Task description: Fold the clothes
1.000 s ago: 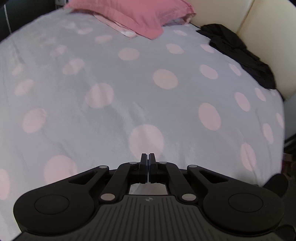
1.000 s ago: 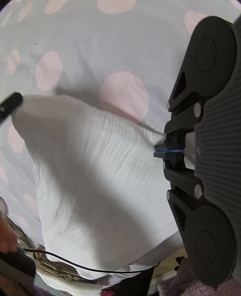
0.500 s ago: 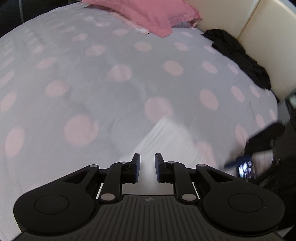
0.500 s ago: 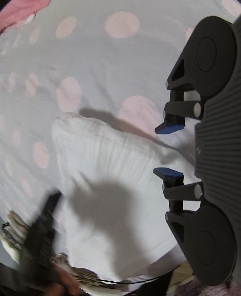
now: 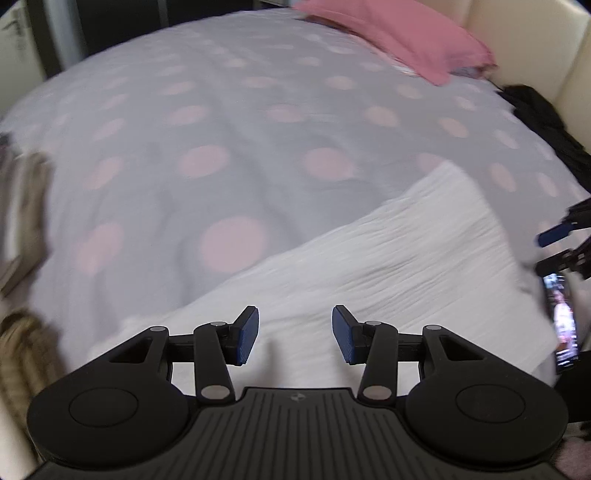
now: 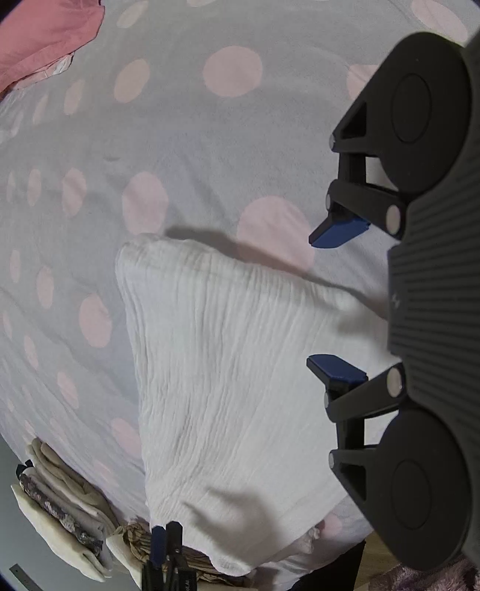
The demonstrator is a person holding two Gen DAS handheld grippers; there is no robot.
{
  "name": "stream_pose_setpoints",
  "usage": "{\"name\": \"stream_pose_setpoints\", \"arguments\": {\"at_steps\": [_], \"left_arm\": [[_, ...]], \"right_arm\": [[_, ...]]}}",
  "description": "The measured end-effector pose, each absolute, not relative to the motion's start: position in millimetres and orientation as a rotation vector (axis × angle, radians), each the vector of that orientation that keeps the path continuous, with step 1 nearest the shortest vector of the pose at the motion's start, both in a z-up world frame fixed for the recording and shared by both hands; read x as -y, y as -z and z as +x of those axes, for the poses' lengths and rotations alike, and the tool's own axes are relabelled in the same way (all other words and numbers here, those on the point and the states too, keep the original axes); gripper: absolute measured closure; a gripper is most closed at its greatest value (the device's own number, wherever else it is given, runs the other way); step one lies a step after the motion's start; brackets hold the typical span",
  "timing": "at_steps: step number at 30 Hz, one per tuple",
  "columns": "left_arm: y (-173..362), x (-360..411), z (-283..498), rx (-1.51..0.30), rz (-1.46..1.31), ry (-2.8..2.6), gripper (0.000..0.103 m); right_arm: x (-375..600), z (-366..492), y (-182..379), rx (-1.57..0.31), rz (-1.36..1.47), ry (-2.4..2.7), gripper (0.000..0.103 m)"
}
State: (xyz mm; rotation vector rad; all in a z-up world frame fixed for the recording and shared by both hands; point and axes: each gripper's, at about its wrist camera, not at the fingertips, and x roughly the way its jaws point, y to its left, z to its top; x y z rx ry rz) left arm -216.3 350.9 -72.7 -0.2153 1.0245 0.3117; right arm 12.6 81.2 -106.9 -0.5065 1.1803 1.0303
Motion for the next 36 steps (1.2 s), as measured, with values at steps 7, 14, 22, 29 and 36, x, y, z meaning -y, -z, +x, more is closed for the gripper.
{"name": "stream_pose_setpoints", "arguments": {"at_steps": [7,14,22,29,36], "left_arm": [[73,-373,-264,-0.949,-0.250,-0.431,0.058],[85,-382,-282,-0.927,-0.294,-0.457,0.054],[93,-398,-295,-0.892,-0.446,-0.498,0.053],[97,-404,-297,-0.893,-0.500,-0.477,0.053],[102,-405,-292,-0.933,-0.487,-0.471,0.054]], "right_arm": [[-75,0,99,-1.123,-0.537,-0.943,0.031],[-65,2,93,-1.141,-0.374,-0.883,0.031],[-70,0,108,-1.126,-0.337,-0.853,0.031],[-70,18,132,-1.258,-0.191,-0.832,0.031],[-79,14,147,-1.263,-0.242,-0.859,0.053]]}}
